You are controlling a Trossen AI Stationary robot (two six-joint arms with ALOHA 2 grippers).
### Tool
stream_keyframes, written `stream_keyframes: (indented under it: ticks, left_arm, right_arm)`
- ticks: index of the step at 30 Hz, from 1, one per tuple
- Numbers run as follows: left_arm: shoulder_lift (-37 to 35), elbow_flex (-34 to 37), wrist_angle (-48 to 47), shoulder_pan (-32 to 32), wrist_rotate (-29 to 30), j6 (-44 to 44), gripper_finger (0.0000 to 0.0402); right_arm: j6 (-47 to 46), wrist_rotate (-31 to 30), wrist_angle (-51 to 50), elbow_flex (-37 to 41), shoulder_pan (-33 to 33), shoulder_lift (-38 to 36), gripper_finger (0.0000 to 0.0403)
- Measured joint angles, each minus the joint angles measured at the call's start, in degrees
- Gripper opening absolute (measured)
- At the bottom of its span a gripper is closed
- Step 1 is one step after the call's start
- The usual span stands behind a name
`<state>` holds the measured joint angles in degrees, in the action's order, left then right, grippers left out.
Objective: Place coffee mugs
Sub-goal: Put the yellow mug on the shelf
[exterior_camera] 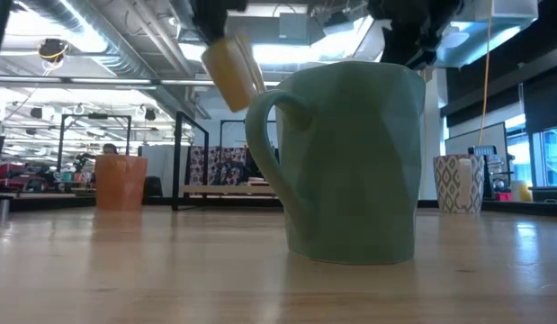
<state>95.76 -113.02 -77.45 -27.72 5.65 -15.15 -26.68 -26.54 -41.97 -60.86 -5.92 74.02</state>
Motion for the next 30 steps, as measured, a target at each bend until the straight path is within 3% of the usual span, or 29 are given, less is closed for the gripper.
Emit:
stream_keyframes:
  ticks: [7,16,30]
  left_arm:
    - [11.31,-9.02,0.17,-6.05,-0.02,-5.84,0.0014]
    - [23.60,-17.37,-1.56,-9.71,-2.06,-7.11,0.0014]
    - [29.74,-18.09,2.50,-11.61,-6.38,-6.52,0.0015]
  right_arm:
    - [0.17,0.66,-0.04,0.00,5.25,0.00,0.0097]
    - [6.80,2.75,-0.07,0.00,10.27,0.00,0.0097]
    - [9.14,3.23,-0.07,0.00,11.72,0.00,0.0097]
